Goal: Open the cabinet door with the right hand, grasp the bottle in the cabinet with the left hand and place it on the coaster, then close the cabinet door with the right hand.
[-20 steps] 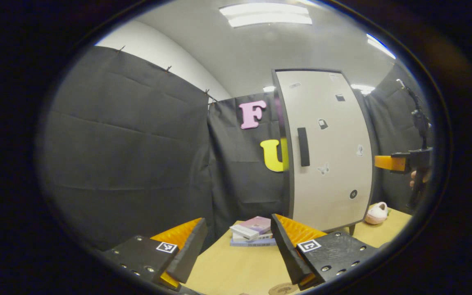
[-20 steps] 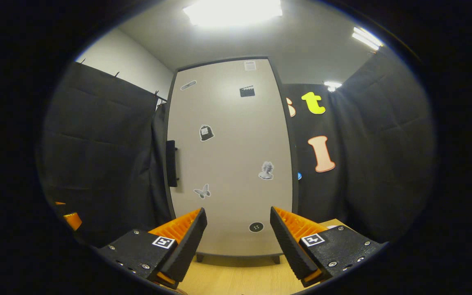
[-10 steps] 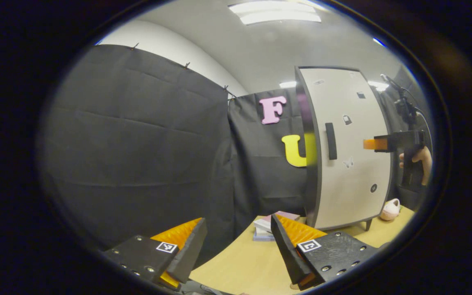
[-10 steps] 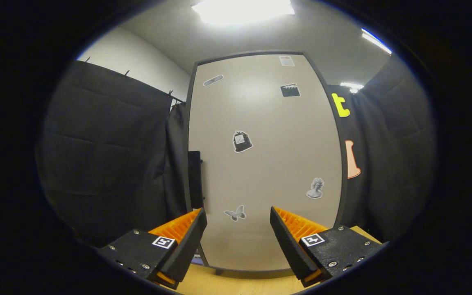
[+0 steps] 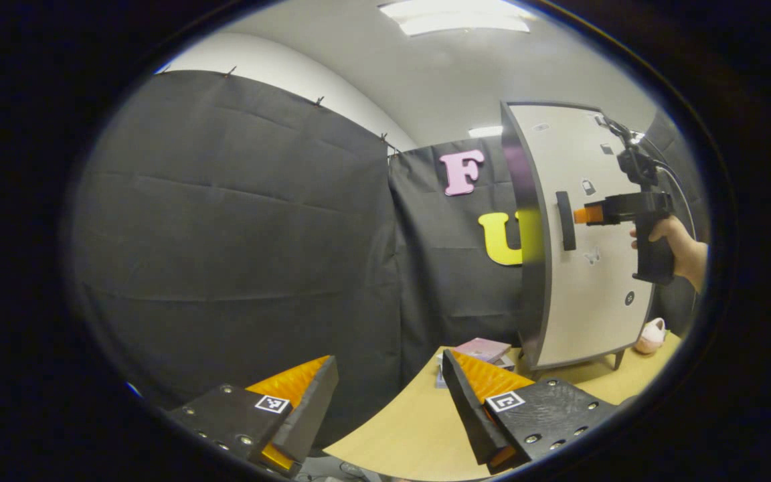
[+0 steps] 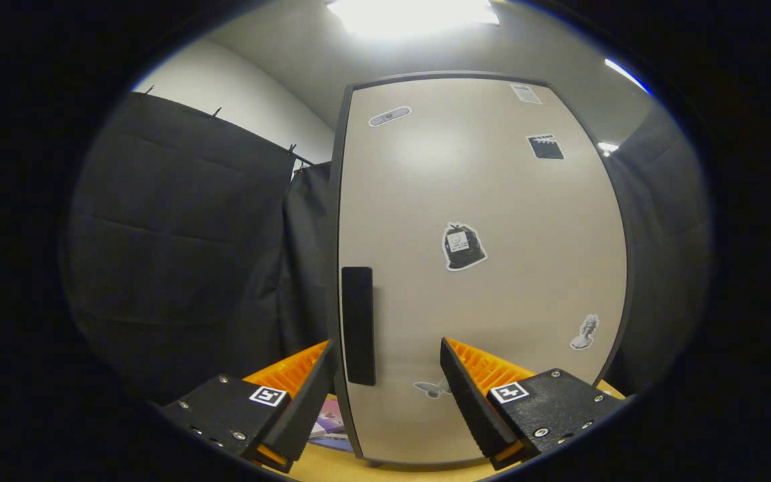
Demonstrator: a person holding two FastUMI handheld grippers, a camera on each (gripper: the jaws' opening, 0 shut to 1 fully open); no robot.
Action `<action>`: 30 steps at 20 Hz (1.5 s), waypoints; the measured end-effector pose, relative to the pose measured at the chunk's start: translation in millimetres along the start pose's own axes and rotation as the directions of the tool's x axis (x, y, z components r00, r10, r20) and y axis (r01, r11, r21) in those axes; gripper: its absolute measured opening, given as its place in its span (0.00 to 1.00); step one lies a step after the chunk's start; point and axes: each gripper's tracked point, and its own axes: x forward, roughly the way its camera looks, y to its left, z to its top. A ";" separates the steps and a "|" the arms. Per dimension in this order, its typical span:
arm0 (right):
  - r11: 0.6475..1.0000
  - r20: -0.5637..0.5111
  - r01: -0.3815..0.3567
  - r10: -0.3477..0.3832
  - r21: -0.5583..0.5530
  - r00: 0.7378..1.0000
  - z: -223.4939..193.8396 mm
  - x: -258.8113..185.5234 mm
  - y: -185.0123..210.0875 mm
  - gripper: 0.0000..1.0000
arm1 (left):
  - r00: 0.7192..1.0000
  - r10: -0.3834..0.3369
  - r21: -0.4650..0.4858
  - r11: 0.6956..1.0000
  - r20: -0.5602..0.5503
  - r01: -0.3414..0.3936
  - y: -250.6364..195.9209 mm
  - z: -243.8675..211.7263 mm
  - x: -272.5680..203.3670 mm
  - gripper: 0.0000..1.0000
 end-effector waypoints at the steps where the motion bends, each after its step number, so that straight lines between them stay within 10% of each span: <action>1: 1.000 -0.008 -0.002 0.002 -0.008 1.000 -0.2 7.0 4.3 0.92 | 1.000 0.003 -0.001 1.000 -0.004 -0.003 2.3 -1.8 0.5 0.93; 15: 0.998 -0.188 0.052 -0.046 0.030 0.981 -30.2 48.3 17.7 0.23 | 1.000 -0.017 -0.010 1.000 -0.008 0.017 9.2 -6.2 20.6 0.90; 30: 0.992 -0.132 -0.116 0.122 0.053 0.984 -23.7 10.7 11.6 0.23 | 0.988 -0.153 -0.020 0.988 0.027 0.153 -83.3 17.3 26.3 0.93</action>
